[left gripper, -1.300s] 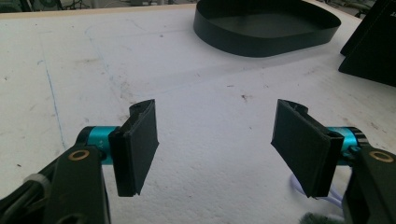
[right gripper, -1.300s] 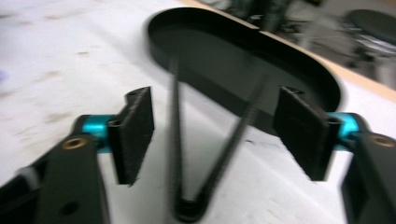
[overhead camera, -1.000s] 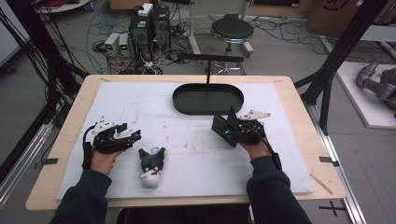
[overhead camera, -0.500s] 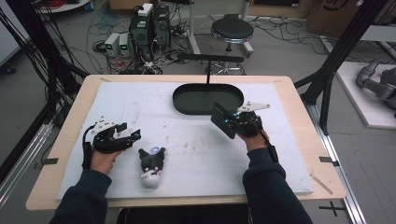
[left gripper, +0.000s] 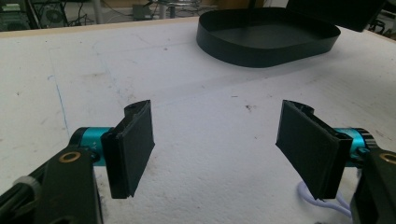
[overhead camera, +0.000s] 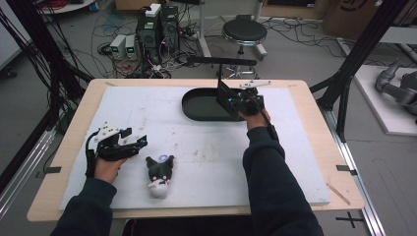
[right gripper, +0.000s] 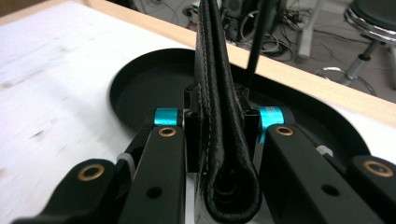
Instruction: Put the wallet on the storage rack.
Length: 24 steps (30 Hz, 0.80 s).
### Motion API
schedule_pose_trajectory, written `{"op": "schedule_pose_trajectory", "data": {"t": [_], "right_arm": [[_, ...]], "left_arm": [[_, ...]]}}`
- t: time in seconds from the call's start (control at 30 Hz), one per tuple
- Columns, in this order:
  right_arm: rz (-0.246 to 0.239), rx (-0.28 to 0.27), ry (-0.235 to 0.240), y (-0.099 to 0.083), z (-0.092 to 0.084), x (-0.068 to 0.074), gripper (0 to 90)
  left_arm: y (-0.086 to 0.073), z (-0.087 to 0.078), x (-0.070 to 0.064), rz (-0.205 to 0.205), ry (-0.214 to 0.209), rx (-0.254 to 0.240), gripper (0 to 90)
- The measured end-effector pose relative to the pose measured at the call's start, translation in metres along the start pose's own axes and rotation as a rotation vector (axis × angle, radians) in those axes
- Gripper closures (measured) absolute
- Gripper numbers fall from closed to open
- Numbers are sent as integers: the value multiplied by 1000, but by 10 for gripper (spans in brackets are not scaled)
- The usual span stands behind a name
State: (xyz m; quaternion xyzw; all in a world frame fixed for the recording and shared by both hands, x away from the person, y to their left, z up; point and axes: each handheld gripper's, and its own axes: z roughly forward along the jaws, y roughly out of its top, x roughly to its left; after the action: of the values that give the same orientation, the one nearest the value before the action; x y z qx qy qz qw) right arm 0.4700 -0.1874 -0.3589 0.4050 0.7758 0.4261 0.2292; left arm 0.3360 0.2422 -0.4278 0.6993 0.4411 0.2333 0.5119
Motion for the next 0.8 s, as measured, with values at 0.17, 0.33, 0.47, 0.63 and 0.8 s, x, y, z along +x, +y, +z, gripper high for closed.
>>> {"op": "schedule_pose_trajectory", "data": {"t": [0.17, 0.33, 0.47, 0.63, 0.8], "right_arm": [[40, 16, -30, 9, 33, -7, 785], [81, 38, -21, 8, 58, -2, 784], [123, 61, -44, 2, 67, -4, 776], [203, 78, -107, -4, 64, -19, 653], [198, 101, -201, -9, 55, -30, 568]], "left_arm": [[0, 0, 0, 5, -4, 2, 273], [0, -1, 1, 1, -4, 2, 275], [-1, -3, 2, 0, -3, 1, 275], [-1, -5, 4, -7, 2, 0, 275], [-2, -4, 4, -5, 6, 5, 278]]}}
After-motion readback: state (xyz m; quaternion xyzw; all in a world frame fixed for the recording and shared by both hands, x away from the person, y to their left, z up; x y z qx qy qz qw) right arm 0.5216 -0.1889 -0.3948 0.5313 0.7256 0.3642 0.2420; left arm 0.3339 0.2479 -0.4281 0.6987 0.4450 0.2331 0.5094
